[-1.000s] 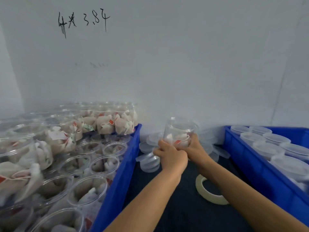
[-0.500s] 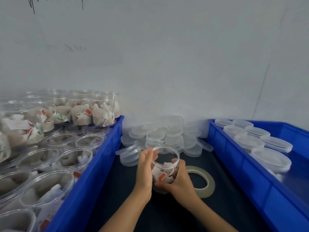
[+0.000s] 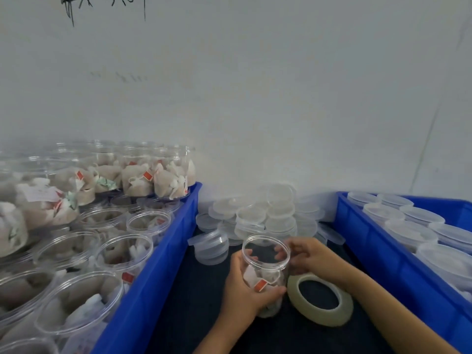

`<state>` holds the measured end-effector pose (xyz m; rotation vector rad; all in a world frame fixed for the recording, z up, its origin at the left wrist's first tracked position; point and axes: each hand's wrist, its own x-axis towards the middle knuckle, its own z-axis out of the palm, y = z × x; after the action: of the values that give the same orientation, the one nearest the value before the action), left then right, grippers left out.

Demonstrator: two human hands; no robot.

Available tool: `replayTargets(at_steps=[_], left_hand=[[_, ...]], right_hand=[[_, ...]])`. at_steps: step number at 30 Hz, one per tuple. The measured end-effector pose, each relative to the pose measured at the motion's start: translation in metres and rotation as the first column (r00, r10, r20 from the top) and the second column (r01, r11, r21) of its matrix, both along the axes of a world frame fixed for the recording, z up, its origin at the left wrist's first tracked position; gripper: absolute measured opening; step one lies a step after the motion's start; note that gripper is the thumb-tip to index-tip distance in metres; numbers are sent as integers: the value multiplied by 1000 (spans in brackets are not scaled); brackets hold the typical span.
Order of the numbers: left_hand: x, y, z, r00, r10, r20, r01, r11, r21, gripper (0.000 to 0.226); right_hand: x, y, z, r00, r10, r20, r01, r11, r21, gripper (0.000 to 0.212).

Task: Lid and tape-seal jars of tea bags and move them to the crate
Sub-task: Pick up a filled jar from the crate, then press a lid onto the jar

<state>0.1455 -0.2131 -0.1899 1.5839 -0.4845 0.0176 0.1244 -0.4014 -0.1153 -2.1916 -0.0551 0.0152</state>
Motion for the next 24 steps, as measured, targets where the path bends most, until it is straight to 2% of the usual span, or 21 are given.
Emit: replayTargets(at_steps=[3,6,8,11,12,13,14,15,16,17,18,21,24], left_hand=[[-3,-1,1,998,62,-24,-63,998,-33,80],[5,8,1,983,168,-71,-175,979,-109,74],[13,20,3,968,244,-61,-250,961,-122,70],[23,32,0,933,359,-17,-356,919,-166,76],[24,33,-2,915,404,-14,-399,898,-186,78],[24,32,-4,894,449,-5,-441,876,-195,81],[24,30,-6,872,490,14,-478,856,-196,83],[23,29,-8,850,525,34,-509,838,-199,84],[23,28,-10,832,553,44,-534,820,-206,85],[24,27,-10,820,571,39,-551,805,-219,86],[25,27,-10,812,584,22,-564,792,-234,86],[30,29,-10,799,600,-33,-585,765,-269,85],[32,31,-12,797,602,-47,-588,755,-290,85]], right_hand=[[43,9,12,982,-136,130,134,991,24,22],[86,32,14,972,-127,196,121,992,46,25],[108,50,11,979,-90,181,75,993,89,34],[135,77,-1,995,-41,88,32,995,97,54],[145,86,-6,998,-15,64,12,998,60,60],[154,94,-10,998,20,64,-15,997,-74,66],[163,101,-14,994,65,85,-35,948,-315,71],[170,108,-17,989,107,104,-33,835,-550,76],[174,116,-20,979,164,121,-29,701,-712,80],[179,122,-23,975,195,111,-38,630,-775,81],[183,126,-25,976,200,89,-52,606,-794,81],[192,136,-32,982,184,54,-66,587,-807,87],[194,142,-36,987,138,80,-25,629,-777,93]])
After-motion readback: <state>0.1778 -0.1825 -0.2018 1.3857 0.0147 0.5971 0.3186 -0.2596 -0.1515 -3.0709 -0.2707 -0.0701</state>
